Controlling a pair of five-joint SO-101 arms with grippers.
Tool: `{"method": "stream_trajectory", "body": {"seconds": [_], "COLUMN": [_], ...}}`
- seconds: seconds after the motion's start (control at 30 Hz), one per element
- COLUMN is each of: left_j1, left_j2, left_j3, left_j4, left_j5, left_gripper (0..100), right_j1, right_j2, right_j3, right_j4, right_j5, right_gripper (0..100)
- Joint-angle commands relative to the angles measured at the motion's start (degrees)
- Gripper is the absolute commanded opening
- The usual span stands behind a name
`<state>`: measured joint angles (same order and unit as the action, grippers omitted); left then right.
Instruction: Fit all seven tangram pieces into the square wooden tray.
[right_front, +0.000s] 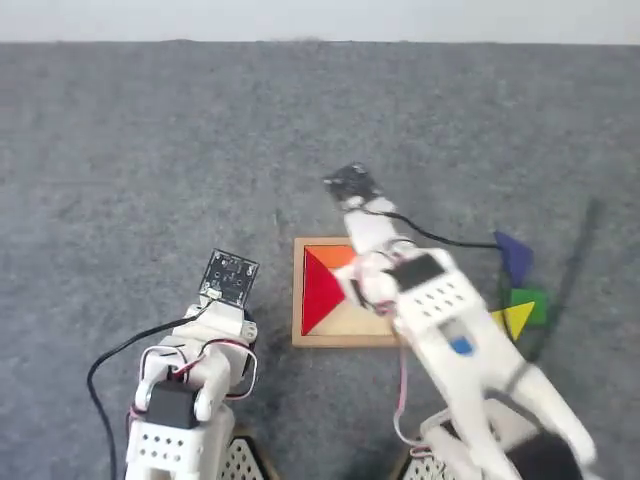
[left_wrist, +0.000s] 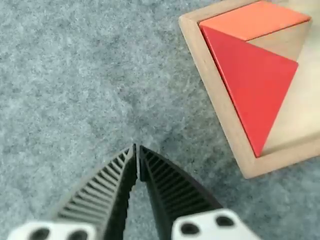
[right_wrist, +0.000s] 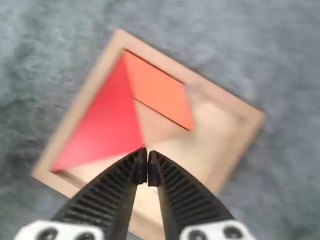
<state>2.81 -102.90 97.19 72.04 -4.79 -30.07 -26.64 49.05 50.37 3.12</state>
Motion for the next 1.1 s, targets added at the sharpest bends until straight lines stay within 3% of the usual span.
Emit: {"method": "stream_trajectory", "body": {"seconds": [0.0, 0.33, 0.43, 0.57, 0.8, 1.07], "left_j1": [-0.26, -0.26, -0.26, -0.26, -0.26, -0.26], "left_j2": [-1.23, -1.23, -1.23, -1.23, -1.23, -1.23], "left_j3": [-0.66, -0.66, -0.66, -0.66, -0.66, -0.66], "left_j4": [0.26, 0.26, 0.26, 0.26, 0.26, 0.26], "left_j5": [0.26, 0.26, 0.26, 0.26, 0.26, 0.26], "left_gripper": [1, 1, 1, 1, 1, 1], "right_j1": [9.98, 24.4, 32.13, 41.01, 40.48, 40.75], "right_j2": [-13.32, -15.52, -13.58, -10.15, -2.68, 9.01], "right_j3": [5.89, 1.32, -0.79, -1.23, 1.05, 1.05], "right_j4": [0.66, 24.66, 28.0, 28.35, 26.51, 14.99], "right_j5": [9.93, 18.37, 18.81, 16.09, 0.97, 0.18], "right_gripper": [0.8, 1.5, 9.1, 20.8, 21.4, 21.4]}}
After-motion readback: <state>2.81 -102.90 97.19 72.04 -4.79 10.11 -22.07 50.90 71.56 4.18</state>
